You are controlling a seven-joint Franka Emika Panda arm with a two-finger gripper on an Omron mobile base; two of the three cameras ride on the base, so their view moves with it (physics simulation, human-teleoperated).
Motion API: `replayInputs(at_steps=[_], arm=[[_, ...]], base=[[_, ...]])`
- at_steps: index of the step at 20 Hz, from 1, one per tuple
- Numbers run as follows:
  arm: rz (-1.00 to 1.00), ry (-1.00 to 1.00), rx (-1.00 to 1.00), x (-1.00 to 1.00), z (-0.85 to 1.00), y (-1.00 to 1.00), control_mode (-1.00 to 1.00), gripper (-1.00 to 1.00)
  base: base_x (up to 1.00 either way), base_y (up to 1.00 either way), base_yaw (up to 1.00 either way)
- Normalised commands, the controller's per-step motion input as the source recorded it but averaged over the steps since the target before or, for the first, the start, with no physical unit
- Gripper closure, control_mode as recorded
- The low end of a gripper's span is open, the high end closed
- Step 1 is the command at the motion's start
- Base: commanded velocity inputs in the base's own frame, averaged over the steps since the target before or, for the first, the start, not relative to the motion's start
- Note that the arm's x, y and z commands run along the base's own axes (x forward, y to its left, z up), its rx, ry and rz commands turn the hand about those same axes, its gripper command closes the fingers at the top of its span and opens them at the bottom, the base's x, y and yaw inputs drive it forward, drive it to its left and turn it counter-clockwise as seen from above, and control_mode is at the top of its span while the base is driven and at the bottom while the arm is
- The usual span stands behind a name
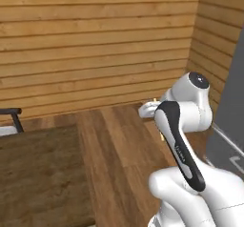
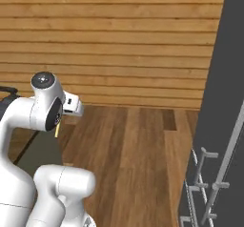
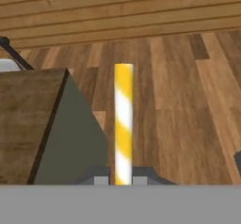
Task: Take a straw from the drawer in front and place it inside the glass cup on the dining counter.
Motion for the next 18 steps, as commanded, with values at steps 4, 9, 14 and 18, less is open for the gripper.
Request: replayInputs(at_steps=[4,9,14,18], arm=[[0.0,0.0,0.0,0.0,0.0,0.0,1.0,1.0],[0.0,0.0,0.0,0.0,0.0,0.0,1.0,1.0],[0.0,0.0,0.0,0.0,0.0,0.0,1.0,1.0],[0.0,0.0,0.0,0.0,0.0,0.0,1.0,1.0]], base=[[1.0,-0.03,0.26],[1.0,-0.12,0.26],[1.0,-0.09,0.28],[1.0,-0.17,0.32]])
